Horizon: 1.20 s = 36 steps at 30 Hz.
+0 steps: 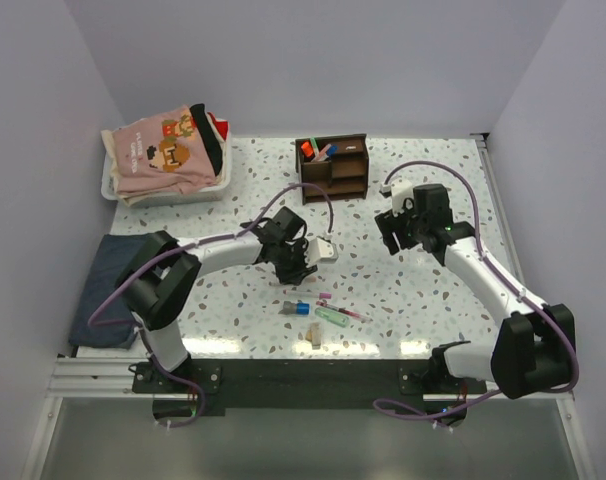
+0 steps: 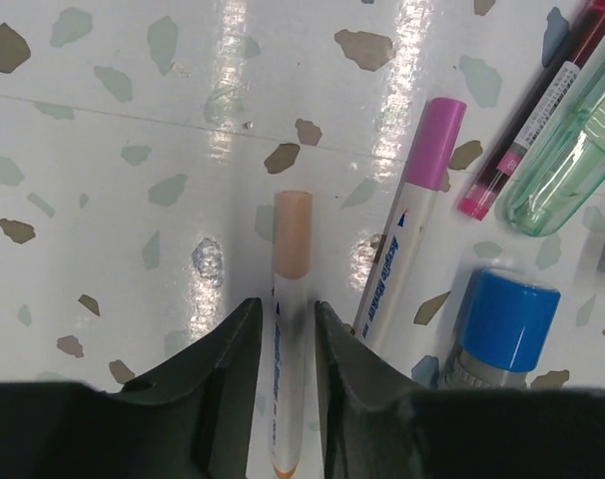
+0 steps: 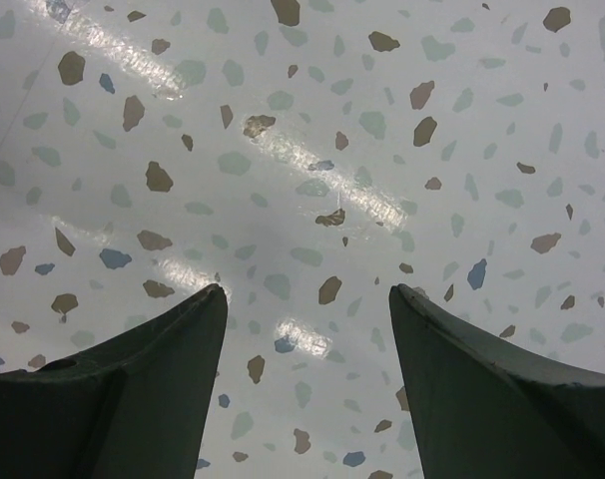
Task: Sort the stationery into containers
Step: Pick up the pen from the center of the board.
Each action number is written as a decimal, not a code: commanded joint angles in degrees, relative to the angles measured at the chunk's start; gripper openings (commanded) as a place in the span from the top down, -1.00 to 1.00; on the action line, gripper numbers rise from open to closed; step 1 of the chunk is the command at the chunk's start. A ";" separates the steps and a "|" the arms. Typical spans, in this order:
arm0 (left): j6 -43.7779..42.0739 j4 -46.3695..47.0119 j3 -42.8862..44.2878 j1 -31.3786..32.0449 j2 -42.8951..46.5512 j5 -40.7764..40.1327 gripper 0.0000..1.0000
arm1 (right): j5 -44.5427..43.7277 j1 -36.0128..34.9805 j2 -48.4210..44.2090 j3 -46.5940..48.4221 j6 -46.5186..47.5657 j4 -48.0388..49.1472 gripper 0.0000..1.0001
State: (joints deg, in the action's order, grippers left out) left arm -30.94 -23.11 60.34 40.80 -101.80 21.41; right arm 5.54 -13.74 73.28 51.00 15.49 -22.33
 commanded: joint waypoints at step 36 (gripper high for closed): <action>39.89 67.93 45.28 -20.66 -20.43 33.18 1.00 | -1.94 0.29 5.30 5.68 0.77 2.29 -0.40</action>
State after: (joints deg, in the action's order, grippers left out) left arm -7.55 23.79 95.44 21.80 -111.55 52.01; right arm 5.02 -13.74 77.91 53.08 15.55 -21.78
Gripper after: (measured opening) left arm 0.058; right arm 0.698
